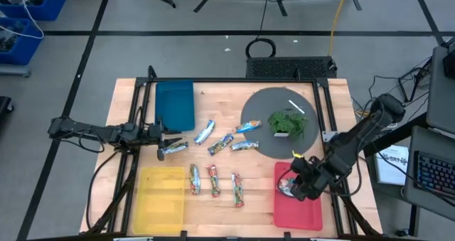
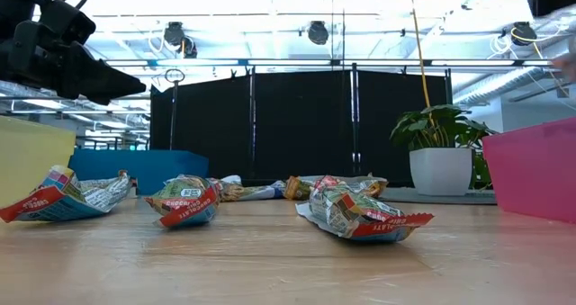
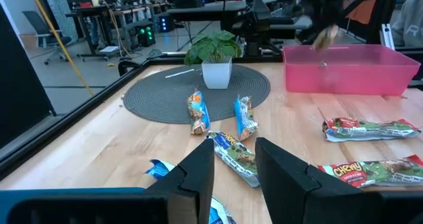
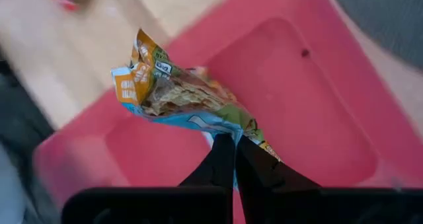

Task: Pick and place Granola Bars by type
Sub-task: Put the yellow granola bar into the pink bin

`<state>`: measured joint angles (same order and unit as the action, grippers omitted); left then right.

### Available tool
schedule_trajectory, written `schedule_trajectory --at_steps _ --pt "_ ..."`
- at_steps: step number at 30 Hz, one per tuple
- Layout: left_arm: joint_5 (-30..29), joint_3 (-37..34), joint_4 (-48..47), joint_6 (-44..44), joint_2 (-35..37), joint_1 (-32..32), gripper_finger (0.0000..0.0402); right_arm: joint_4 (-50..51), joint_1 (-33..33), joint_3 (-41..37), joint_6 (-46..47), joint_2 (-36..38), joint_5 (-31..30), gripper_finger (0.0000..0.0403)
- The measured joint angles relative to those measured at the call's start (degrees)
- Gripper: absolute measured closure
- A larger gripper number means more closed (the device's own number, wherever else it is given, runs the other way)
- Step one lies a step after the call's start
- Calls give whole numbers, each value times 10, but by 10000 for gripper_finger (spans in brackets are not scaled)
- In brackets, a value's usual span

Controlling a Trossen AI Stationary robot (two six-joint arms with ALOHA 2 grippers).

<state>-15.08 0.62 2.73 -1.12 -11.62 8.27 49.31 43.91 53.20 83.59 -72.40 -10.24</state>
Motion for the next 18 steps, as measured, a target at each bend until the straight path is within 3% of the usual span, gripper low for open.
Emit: schedule_trajectory --at_steps 7,12,18 --pt "0 0 4 -5 0 0 284 -68 -4 -106 61 0 47 403" --pt "0 0 4 -7 0 0 284 -77 -13 -128 73 0 74 401" --pt "0 0 4 -7 0 0 284 -97 -25 -129 80 2 74 352"
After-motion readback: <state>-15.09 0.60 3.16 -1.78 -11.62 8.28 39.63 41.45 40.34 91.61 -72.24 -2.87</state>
